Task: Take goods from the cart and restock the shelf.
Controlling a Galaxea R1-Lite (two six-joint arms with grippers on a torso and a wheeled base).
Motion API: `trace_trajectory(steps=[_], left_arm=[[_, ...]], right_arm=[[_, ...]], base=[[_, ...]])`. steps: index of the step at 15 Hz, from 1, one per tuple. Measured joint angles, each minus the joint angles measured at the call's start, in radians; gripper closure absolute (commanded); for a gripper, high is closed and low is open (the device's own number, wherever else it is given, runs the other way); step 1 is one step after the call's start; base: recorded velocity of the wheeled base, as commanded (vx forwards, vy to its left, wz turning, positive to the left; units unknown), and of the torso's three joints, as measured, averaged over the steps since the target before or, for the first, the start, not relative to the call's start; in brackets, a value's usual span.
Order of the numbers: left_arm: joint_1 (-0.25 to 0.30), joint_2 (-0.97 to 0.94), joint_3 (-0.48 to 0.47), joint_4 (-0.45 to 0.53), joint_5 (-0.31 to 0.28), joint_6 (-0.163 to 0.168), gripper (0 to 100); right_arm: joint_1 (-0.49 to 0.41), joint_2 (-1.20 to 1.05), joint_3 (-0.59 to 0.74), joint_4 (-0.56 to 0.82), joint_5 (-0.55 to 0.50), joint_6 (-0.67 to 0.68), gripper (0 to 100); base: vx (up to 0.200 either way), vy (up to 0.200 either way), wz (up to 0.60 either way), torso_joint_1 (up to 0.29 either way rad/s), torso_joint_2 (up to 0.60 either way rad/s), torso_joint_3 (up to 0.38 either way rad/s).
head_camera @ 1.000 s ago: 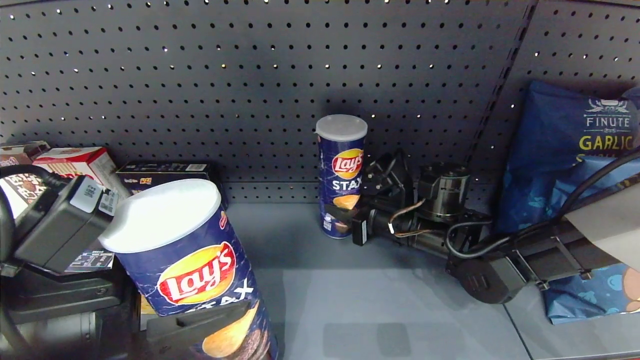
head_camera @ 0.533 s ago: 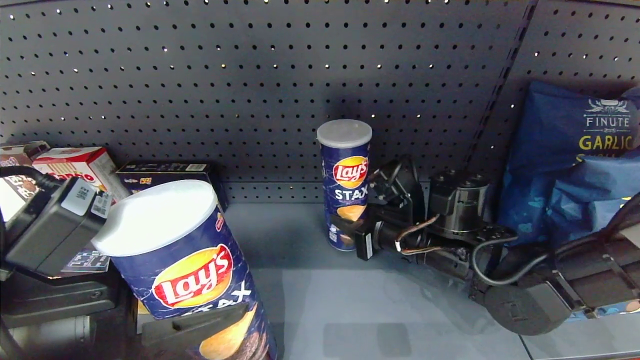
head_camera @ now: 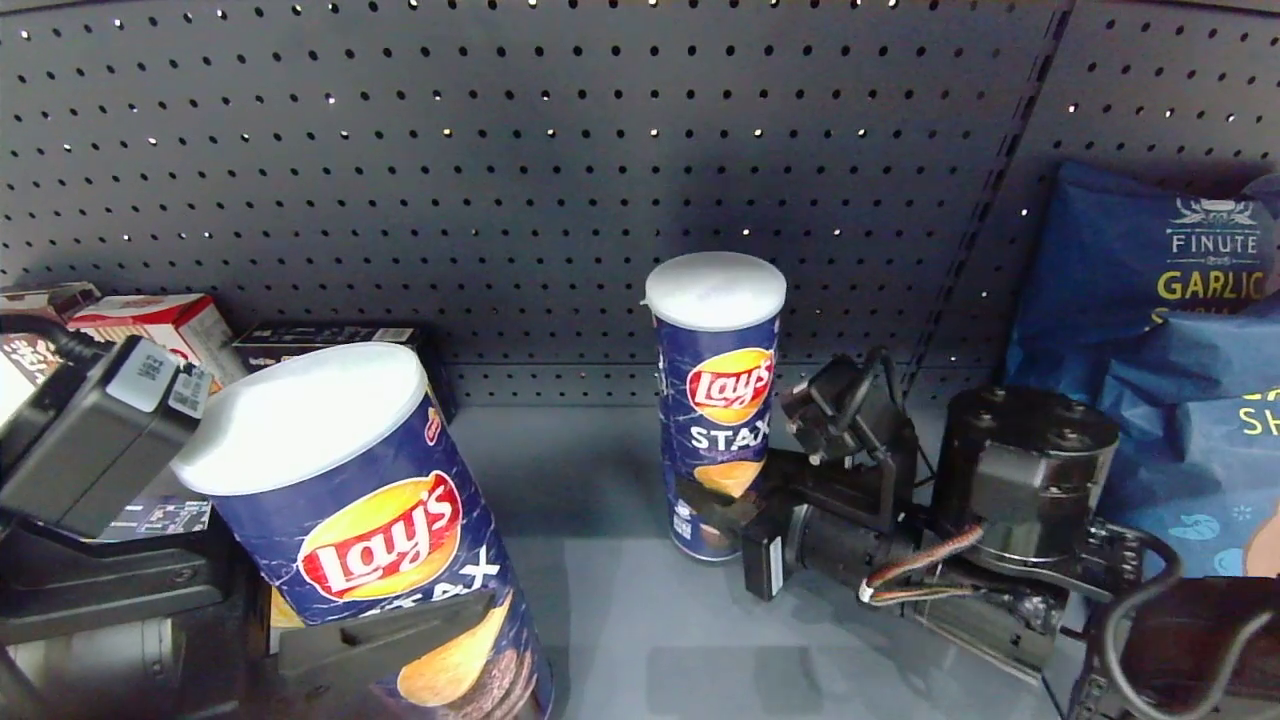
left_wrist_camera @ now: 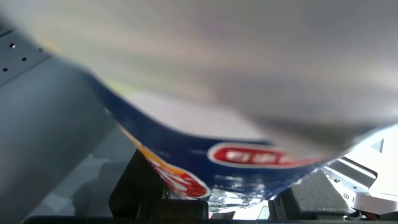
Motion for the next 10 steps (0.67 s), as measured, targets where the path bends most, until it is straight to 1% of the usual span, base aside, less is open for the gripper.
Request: trace_trajectory(steps=[3, 5, 6, 10], left_arm=[[-0.001, 0.0, 0.0, 0.0, 0.014, 0.001, 100], [-0.001, 0.0, 0.0, 0.0, 0.016, 0.001, 100], [-0.002, 0.0, 0.0, 0.0, 0.026, 0.001, 100], [-0.008, 0.0, -0.001, 0.0, 0.053, 0.003, 100]], right_arm=[[0.042, -0.03, 0.106, -0.095, -0.051, 0.003, 100], [0.059, -0.036, 0.135, -0.107, -0.063, 0.004, 100], [0.065, -0.039, 0.143, -0.11, -0.071, 0.009, 100], [0.152, -0.044, 0.19, -0.118, -0.17, 0.076, 100]], base=[[0.0, 0.0, 0.0, 0.0, 0.0, 0.0], [0.0, 0.0, 0.0, 0.0, 0.0, 0.0], [0.0, 0.0, 0.0, 0.0, 0.0, 0.0], [0.0, 0.0, 0.0, 0.0, 0.0, 0.0]])
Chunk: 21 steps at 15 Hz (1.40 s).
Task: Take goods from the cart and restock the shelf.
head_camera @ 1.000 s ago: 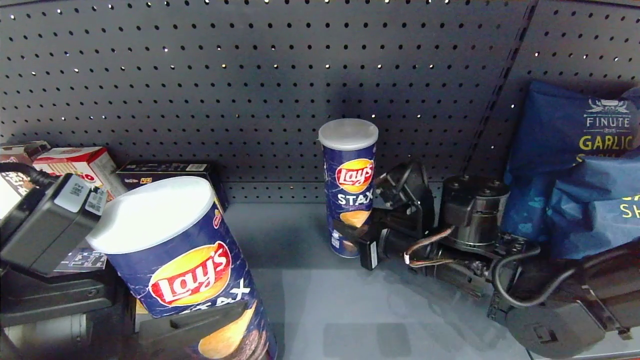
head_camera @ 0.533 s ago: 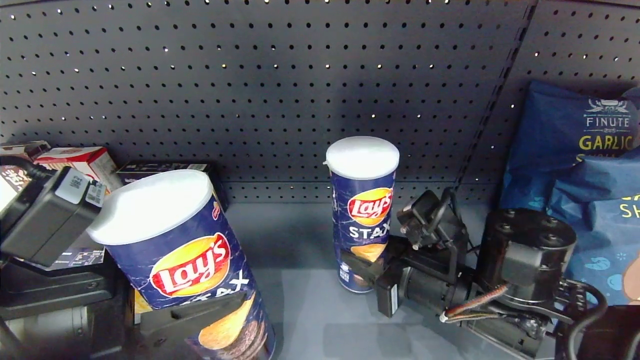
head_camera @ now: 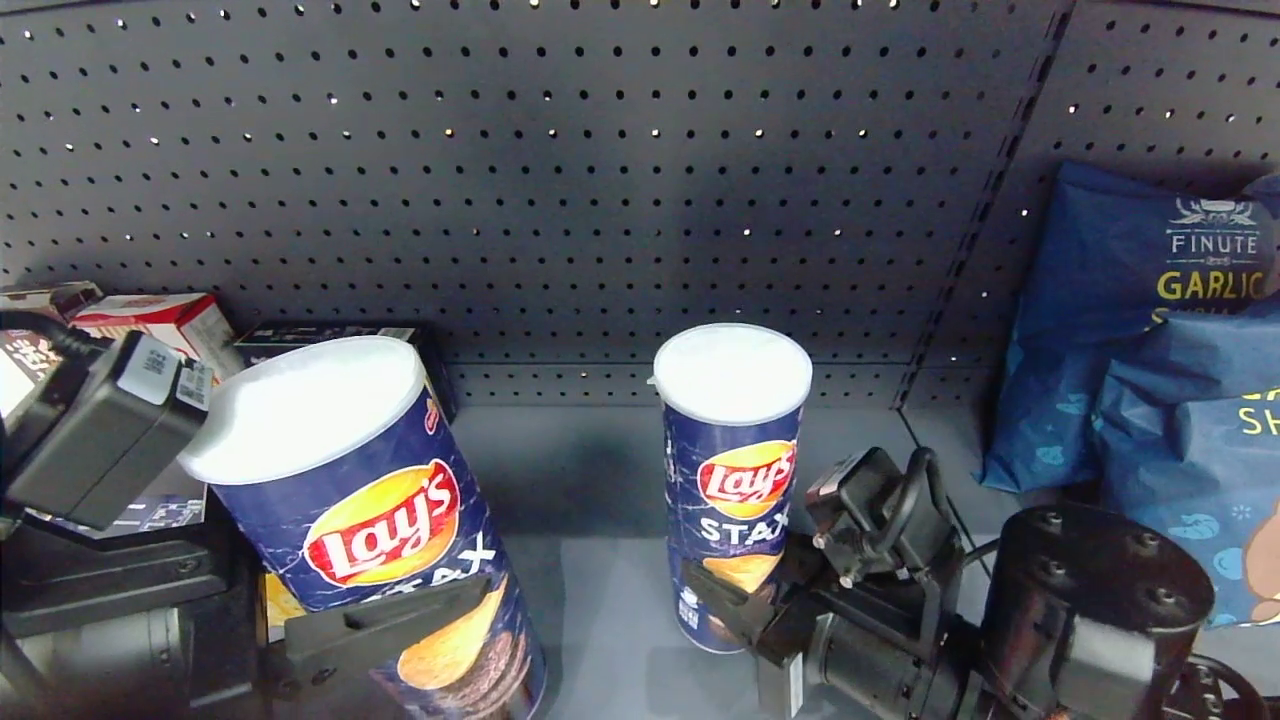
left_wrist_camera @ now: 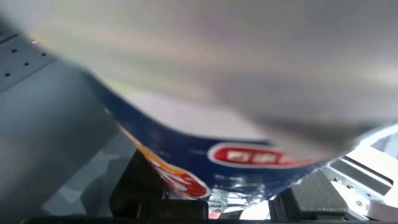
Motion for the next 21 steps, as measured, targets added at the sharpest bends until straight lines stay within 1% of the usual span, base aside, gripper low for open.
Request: trace_trajectory(steps=[4, 14, 15, 21], left_arm=[[-0.001, 0.001, 0.0, 0.0, 0.001, 0.0, 100], [-0.001, 0.001, 0.008, -0.001, 0.001, 0.0, 100], [-0.001, 0.001, 0.009, -0.001, 0.001, 0.0, 100], [-0.003, 0.001, 0.011, -0.002, 0.001, 0.0, 100]], right_arm=[[0.029, 0.005, 0.019, 0.0, -0.022, 0.024, 100], [0.027, 0.04, 0.023, -0.008, -0.019, 0.026, 100], [0.027, 0.043, 0.026, -0.014, -0.018, 0.023, 0], [0.032, 0.037, 0.064, -0.04, -0.017, 0.018, 0]], base=[[0.0, 0.0, 0.0, 0.0, 0.0, 0.0], [0.0, 0.0, 0.0, 0.0, 0.0, 0.0], [0.0, 0.0, 0.0, 0.0, 0.0, 0.0], [0.0, 0.0, 0.0, 0.0, 0.0, 0.0]])
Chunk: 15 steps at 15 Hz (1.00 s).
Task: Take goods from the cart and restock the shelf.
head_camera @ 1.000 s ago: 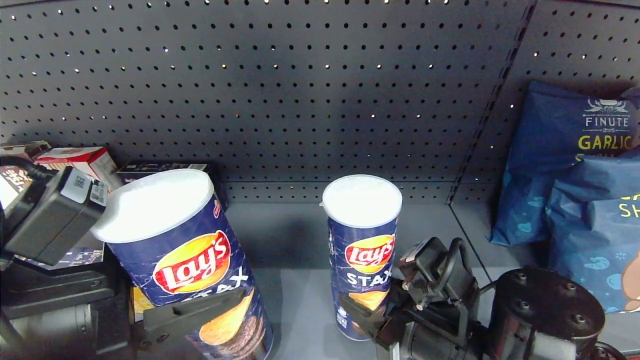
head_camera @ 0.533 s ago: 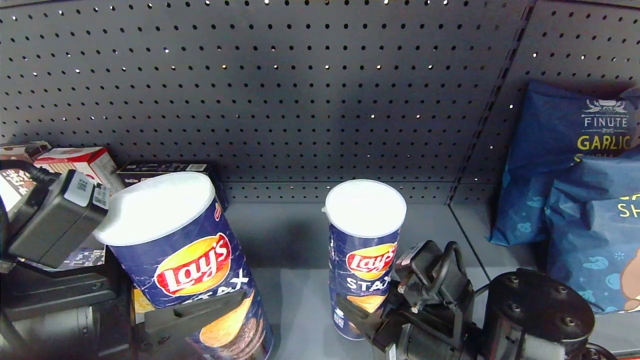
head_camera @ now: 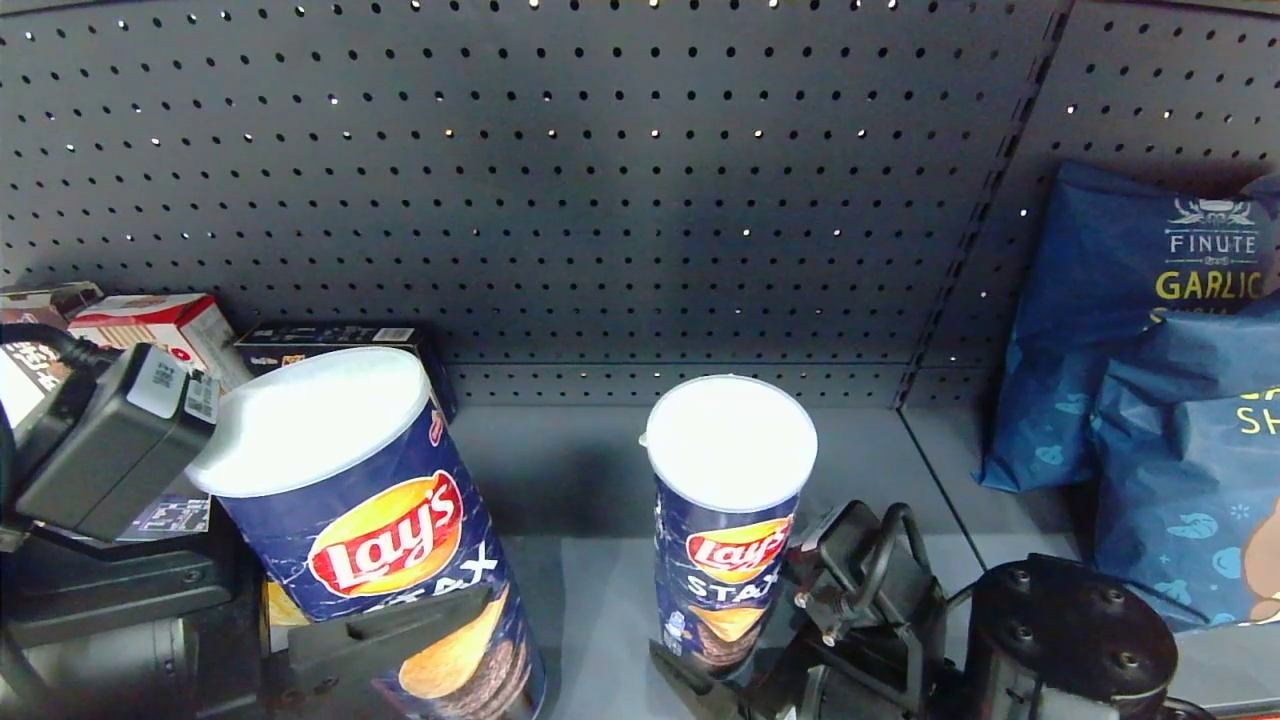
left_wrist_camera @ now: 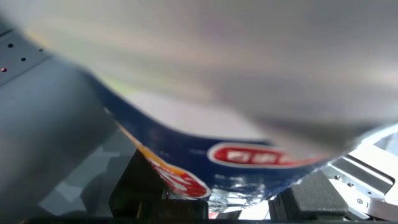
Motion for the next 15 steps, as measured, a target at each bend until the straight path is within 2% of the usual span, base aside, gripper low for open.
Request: trace_trajectory(steps=[4, 8, 11, 15], left_arm=[[0.0, 0.0, 0.0, 0.0, 0.0, 0.0, 100], [0.0, 0.0, -0.002, 0.0, 0.0, 0.0, 100], [0.0, 0.0, -0.004, 0.0, 0.0, 0.0, 100], [0.003, 0.001, -0.006, -0.001, 0.0, 0.0, 100]], right_arm=[[0.001, -0.097, 0.094, -0.003, 0.0, -0.003, 0], [-0.031, -0.294, 0.266, -0.003, 0.006, -0.002, 0], [-0.16, -0.459, 0.394, -0.001, 0.033, -0.015, 0], [-0.394, -0.575, 0.434, -0.021, 0.068, -0.12, 0]], base=[[0.0, 0.0, 0.0, 0.0, 0.0, 0.0], [0.0, 0.0, 0.0, 0.0, 0.0, 0.0], [0.0, 0.0, 0.0, 0.0, 0.0, 0.0], [0.0, 0.0, 0.0, 0.0, 0.0, 0.0]])
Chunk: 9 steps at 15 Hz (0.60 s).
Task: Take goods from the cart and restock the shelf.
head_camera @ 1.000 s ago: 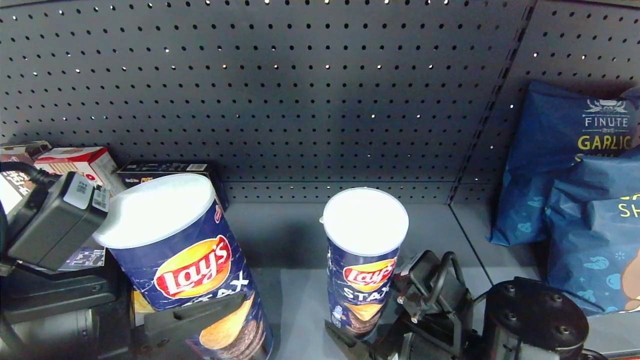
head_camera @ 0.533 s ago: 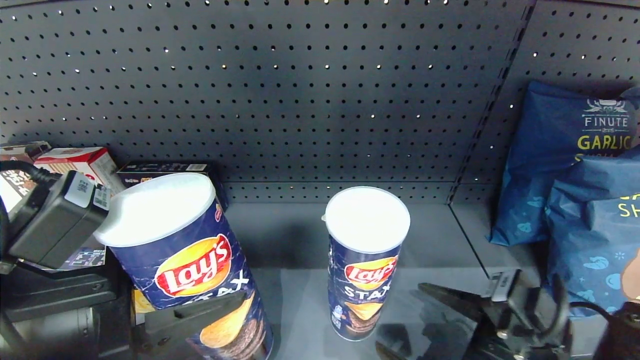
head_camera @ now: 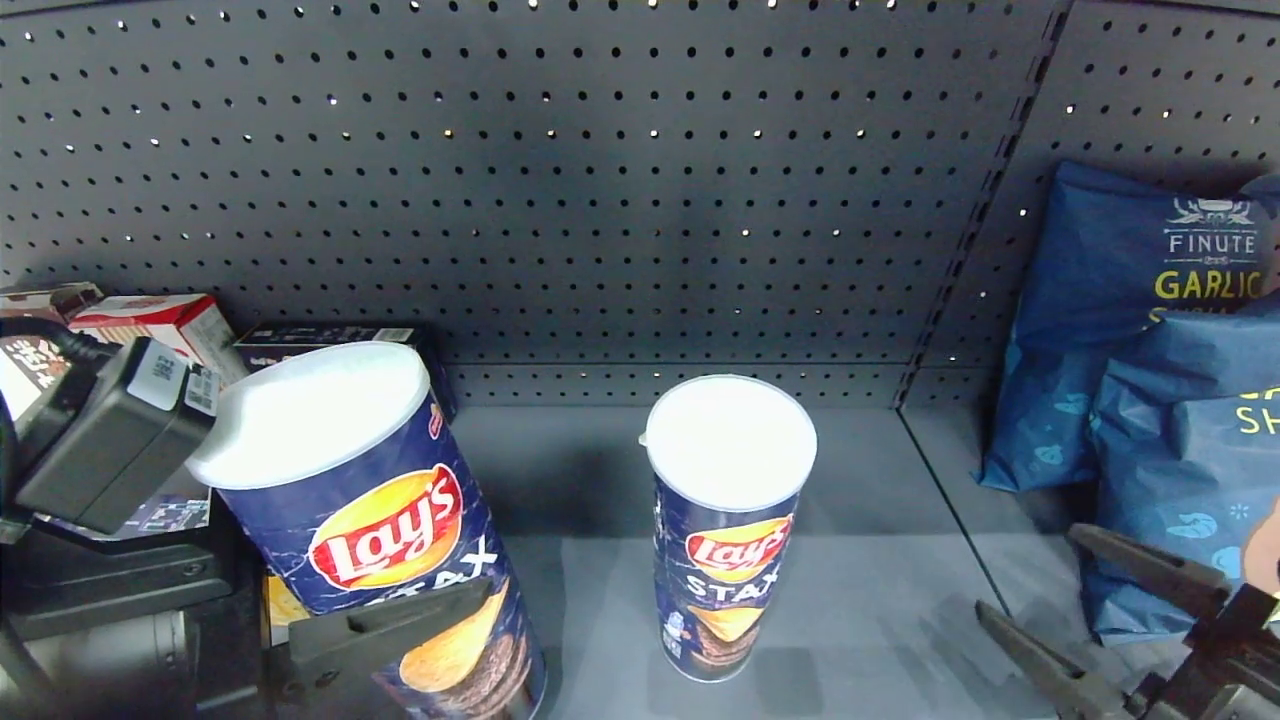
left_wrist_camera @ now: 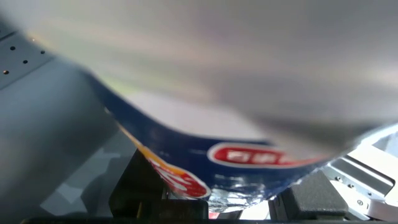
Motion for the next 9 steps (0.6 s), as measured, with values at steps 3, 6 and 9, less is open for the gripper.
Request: trace_trajectory(steps=[3, 6, 9], left_arm=[[0.004, 0.001, 0.001, -0.004, -0.002, 0.0, 100], [0.006, 0.0, 0.002, -0.007, -0.002, -0.001, 100], [0.007, -0.001, 0.004, -0.007, -0.002, -0.003, 100]], right_arm=[[-0.131, -0.073, 0.003, 0.001, 0.014, -0.066, 0], [-0.307, -0.15, 0.005, 0.021, 0.019, -0.062, 0], [-0.436, -0.293, 0.005, 0.141, 0.021, -0.047, 0]], base=[[0.0, 0.0, 0.0, 0.0, 0.0, 0.0], [0.0, 0.0, 0.0, 0.0, 0.0, 0.0], [0.0, 0.0, 0.0, 0.0, 0.0, 0.0]])
